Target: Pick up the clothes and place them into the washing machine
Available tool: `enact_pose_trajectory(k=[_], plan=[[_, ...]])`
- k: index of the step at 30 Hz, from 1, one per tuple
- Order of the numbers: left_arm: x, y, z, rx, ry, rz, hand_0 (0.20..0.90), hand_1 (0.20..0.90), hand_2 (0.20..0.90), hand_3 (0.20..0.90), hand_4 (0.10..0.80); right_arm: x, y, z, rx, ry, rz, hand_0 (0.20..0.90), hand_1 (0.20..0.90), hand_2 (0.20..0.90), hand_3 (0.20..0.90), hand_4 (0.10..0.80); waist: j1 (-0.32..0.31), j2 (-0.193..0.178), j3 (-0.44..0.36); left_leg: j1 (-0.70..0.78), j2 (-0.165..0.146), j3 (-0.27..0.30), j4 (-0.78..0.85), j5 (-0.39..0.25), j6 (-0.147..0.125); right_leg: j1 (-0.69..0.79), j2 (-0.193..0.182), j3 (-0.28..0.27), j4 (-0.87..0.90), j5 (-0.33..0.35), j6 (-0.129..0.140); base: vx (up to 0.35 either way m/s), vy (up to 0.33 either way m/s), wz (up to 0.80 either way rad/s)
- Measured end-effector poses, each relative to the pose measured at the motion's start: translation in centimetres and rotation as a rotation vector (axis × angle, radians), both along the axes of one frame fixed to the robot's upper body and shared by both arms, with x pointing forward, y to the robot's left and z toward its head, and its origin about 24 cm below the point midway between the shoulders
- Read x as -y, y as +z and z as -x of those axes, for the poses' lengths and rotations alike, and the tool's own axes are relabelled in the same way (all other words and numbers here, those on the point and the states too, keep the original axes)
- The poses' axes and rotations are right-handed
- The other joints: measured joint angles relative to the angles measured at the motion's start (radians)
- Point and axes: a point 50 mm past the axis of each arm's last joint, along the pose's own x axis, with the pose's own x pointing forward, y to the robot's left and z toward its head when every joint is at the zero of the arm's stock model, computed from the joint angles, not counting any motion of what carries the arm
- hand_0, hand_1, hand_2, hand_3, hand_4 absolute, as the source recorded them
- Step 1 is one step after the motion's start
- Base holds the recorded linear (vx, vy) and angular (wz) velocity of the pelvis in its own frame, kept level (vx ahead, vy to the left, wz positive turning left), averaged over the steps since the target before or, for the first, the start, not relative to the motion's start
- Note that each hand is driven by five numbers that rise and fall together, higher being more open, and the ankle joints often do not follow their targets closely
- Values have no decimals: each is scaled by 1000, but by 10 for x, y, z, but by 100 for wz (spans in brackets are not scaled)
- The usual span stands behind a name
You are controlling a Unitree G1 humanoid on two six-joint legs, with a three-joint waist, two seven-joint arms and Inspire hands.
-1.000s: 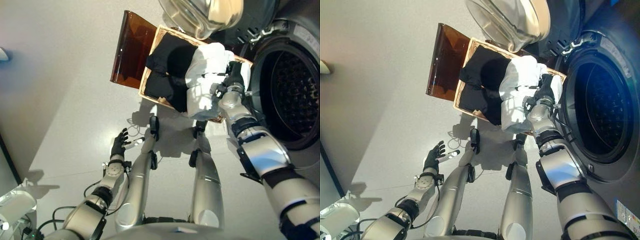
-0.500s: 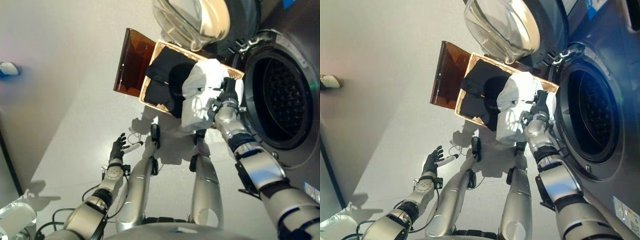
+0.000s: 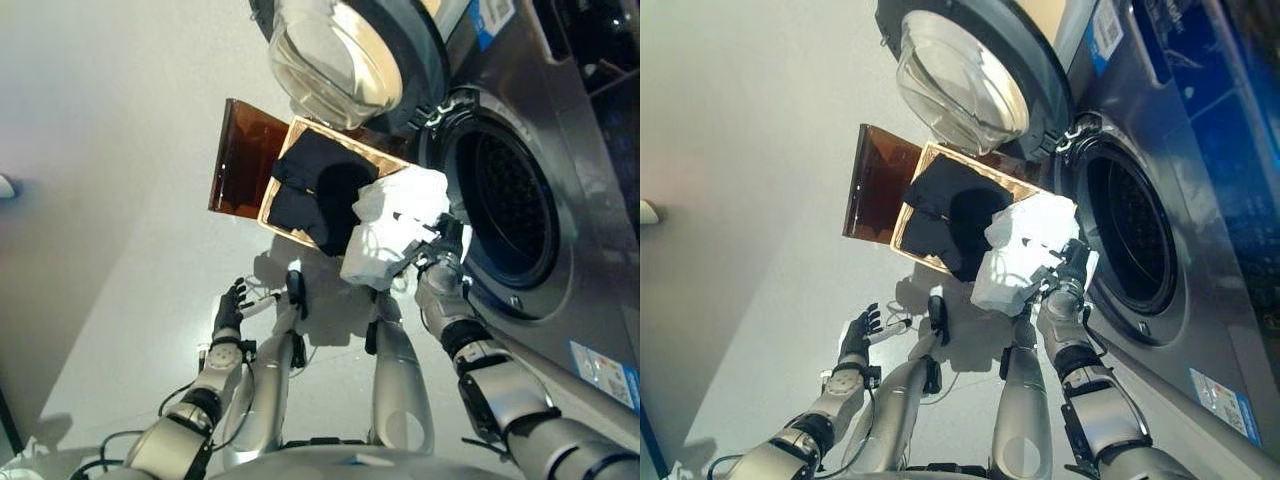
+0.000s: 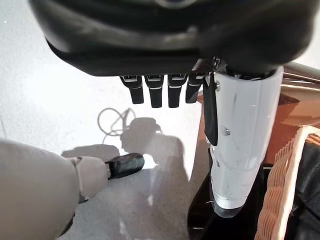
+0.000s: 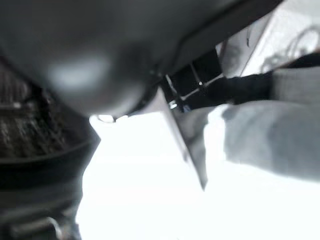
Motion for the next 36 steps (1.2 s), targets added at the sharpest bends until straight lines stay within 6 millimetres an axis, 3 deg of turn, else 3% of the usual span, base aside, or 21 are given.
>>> enact_pose_trajectory(k=[6, 12, 25, 30, 36], plan=[[1, -5, 7, -22, -5, 2, 900, 900, 900, 900, 800, -5, -5, 3, 82, -96, -272, 200, 200, 200, 200, 300, 2, 1, -5, 21, -4, 12, -2, -6, 5, 14, -1, 18, -2, 10, 2, 32, 1, -5], [-1, -11, 18, -52, -1, 8, 900, 900, 900, 900, 800, -1, -20, 15, 86, -143, -415, 200, 200, 200, 200, 300, 1, 2, -54, 32, -8, 23, -2, -17, 8, 18, -5, 26, -6, 6, 1, 38, -6, -8], [6, -18, 25, -89, -1, 67, 900, 900, 900, 900, 800, 7, -27, 22, 253, -425, -806, 200, 200, 200, 200, 300, 4, 15, -86, 37, -8, 37, -1, -17, 8, 19, -5, 35, -8, 3, 8, 3, -3, -1], [8, -22, 32, -111, -4, 76, 900, 900, 900, 900, 800, 15, -25, 22, 291, -495, -859, 200, 200, 200, 200, 300, 7, 31, -96, 35, -9, 38, -3, -18, 9, 17, -7, 35, -16, 4, 9, 7, 1, -1], [7, -30, 47, -151, 0, 85, 900, 900, 900, 900, 800, 38, -9, 14, 367, -553, -860, 200, 200, 200, 200, 300, 10, 62, -112, 29, -13, 48, -10, -21, 14, 12, -15, 37, -35, 6, 13, -2, 0, -3]])
